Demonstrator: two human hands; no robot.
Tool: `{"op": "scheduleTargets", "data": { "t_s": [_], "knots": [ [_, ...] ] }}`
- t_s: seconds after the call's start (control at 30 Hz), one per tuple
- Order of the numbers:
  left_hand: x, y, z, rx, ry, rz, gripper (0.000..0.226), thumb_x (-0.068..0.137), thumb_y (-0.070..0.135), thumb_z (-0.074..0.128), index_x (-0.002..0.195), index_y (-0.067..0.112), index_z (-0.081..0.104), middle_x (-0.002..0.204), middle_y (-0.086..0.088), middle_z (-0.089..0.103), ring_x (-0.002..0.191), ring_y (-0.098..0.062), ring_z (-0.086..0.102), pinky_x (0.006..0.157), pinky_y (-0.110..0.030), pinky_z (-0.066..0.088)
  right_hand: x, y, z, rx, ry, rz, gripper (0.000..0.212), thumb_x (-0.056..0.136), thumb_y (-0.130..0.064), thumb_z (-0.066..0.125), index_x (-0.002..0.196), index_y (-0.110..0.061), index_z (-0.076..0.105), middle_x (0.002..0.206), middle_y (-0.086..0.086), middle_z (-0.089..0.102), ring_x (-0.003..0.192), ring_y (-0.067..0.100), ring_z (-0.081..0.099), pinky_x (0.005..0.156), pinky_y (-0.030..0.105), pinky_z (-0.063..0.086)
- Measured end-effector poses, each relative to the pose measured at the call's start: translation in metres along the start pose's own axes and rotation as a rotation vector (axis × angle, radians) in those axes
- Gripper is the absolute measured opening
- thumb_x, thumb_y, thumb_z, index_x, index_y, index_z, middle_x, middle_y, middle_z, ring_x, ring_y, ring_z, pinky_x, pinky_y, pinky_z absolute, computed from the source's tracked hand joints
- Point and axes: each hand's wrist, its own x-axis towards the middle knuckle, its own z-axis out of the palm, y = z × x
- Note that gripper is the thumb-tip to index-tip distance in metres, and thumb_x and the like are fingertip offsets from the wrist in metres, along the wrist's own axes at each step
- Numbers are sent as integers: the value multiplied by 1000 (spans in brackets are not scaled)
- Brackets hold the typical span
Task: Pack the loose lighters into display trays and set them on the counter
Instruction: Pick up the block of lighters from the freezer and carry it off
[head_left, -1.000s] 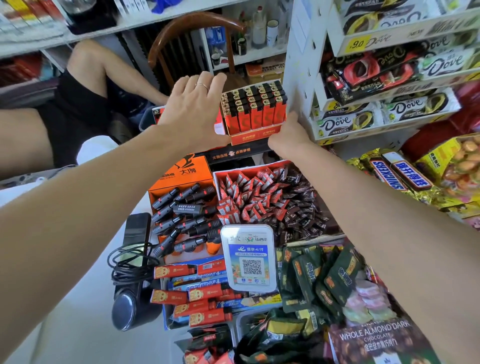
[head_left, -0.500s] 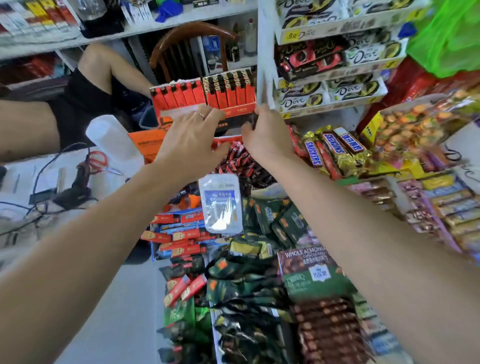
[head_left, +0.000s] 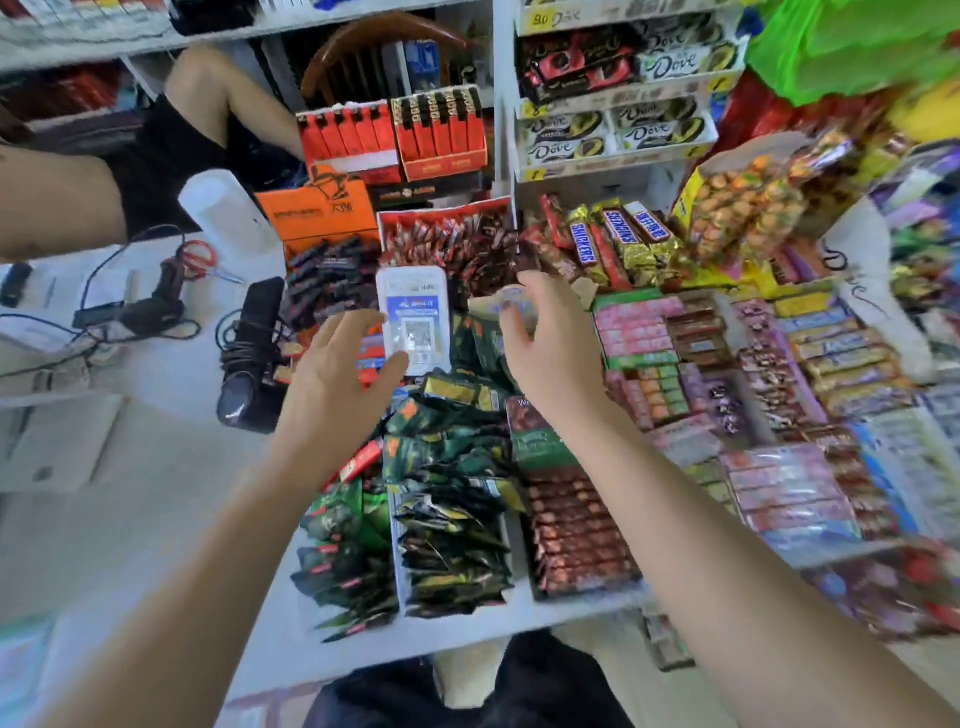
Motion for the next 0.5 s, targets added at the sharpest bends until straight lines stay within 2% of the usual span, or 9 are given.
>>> {"op": "scheduleTargets", "data": {
  "t_s": [0.1,0.2,0.3,0.37,0.43,0.5],
  "knots": [
    [-34,-4,0,-116,47,-85,35,97,26,67,131,20,61,122,10,59,113,-7,55,88,-28,43,-41,0,-9,8,69,31,34,103,-24,56,133,-10,58,122,5,64,113,18,59,93,33,50],
    [-61,-9,0,-203,8,-128,31,97,29,67,127,23,62,122,8,63,112,-10,57,84,-26,47,-83,-5,-10,-12,117,128,34,103,-24,56,134,-10,59,124,3,64,116,17,58,95,23,44],
    [-79,-17,3,-220,-77,-71,33,98,29,67,129,18,63,121,5,64,111,-13,59,94,-32,47,-123,-15,-6,-44,170,227,37,103,-27,55,137,-12,58,126,2,64,118,14,58,94,17,39],
    [-87,-19,5,-197,-149,-5,36,98,29,66,131,16,62,122,4,63,113,-14,58,97,-34,46,-149,-25,-4,-54,229,282,35,103,-26,55,135,-11,60,126,2,64,118,14,57,97,18,41],
    [-94,-20,8,-195,-206,80,35,98,29,66,130,15,62,120,5,63,113,-16,59,96,-37,48,-175,-35,-3,-69,290,348,34,104,-26,55,134,-11,60,126,2,65,118,14,57,99,22,44],
    [-103,-17,10,-217,-264,188,33,98,28,65,129,16,62,119,5,62,106,-11,56,90,-31,45,-202,-40,-5,-104,361,414,35,104,-27,55,135,-11,60,126,3,64,118,16,59,99,25,46]
  ]
}}
